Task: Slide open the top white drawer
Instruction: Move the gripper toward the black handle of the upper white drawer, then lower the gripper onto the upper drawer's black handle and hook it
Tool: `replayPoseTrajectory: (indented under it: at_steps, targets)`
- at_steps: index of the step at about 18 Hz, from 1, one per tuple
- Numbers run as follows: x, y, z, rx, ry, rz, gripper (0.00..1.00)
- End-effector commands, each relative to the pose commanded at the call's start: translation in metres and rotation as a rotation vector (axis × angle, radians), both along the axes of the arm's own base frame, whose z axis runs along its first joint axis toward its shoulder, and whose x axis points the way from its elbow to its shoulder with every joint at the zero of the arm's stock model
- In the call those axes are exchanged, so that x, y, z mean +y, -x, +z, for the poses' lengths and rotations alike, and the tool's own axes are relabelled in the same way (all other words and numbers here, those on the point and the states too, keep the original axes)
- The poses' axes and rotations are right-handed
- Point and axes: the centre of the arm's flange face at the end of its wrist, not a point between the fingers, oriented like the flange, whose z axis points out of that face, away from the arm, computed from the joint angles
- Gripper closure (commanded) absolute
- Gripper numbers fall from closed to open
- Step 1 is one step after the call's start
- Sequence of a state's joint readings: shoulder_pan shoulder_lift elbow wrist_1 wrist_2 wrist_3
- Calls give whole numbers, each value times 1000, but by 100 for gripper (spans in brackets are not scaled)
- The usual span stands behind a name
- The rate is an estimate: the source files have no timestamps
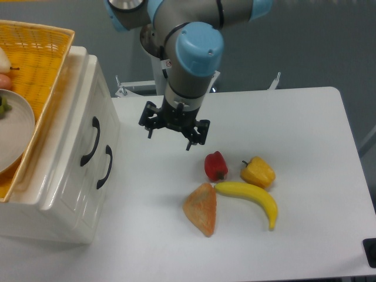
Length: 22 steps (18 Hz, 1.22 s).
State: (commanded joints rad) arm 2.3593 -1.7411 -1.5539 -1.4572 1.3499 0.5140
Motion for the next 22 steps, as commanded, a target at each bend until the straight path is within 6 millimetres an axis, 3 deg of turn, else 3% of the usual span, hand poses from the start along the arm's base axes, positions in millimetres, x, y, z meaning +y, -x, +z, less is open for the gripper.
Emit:
replayPoseTrajectory:
  at_steps: [5, 9, 12, 22]
  targets:
    - [13, -29, -5, -37, 43, 49, 0]
    - [37, -61, -17, -82, 68, 98, 0]
    - [47, -67, -20, -132, 52, 114, 0]
    - [45, -62, -21, -165, 43, 134, 0]
